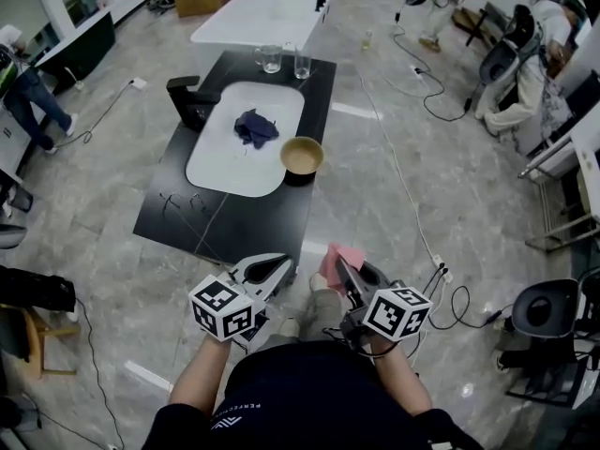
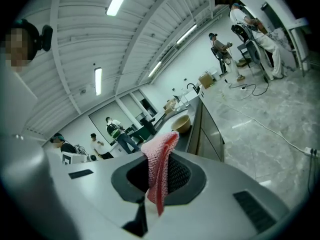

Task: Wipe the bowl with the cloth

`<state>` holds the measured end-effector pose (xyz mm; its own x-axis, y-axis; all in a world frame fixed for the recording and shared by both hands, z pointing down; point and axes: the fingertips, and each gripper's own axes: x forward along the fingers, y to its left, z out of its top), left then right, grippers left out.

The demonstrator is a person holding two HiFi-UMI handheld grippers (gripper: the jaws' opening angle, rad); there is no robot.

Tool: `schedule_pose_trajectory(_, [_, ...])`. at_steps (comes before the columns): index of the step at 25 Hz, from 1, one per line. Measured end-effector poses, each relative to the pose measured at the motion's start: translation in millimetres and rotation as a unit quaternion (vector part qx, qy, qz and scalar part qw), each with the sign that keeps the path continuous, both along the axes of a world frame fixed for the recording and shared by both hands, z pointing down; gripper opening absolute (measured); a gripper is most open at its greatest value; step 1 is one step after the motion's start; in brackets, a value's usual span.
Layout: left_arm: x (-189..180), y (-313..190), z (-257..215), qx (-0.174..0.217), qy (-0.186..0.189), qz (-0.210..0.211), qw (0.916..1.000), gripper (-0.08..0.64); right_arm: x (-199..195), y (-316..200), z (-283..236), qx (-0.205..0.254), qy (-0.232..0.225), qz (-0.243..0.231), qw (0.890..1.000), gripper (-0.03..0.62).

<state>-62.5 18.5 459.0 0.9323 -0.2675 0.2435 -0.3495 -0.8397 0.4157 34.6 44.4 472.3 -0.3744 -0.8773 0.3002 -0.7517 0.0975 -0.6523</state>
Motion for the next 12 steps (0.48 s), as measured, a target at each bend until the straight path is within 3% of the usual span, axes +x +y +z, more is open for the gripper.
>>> schedule_pose_trajectory(7, [32, -52, 13, 0.062, -0.082, 0.004, 0.9946, 0.011, 24, -47, -1, -0.001, -0.008, -0.018, 1.0, 0.043])
schedule_pose_trajectory(12, [56, -88, 22, 0.061, -0.1, 0.005, 0.9932, 0.011, 45, -81, 4, -0.014, -0.016, -0.028, 0.999, 0.043])
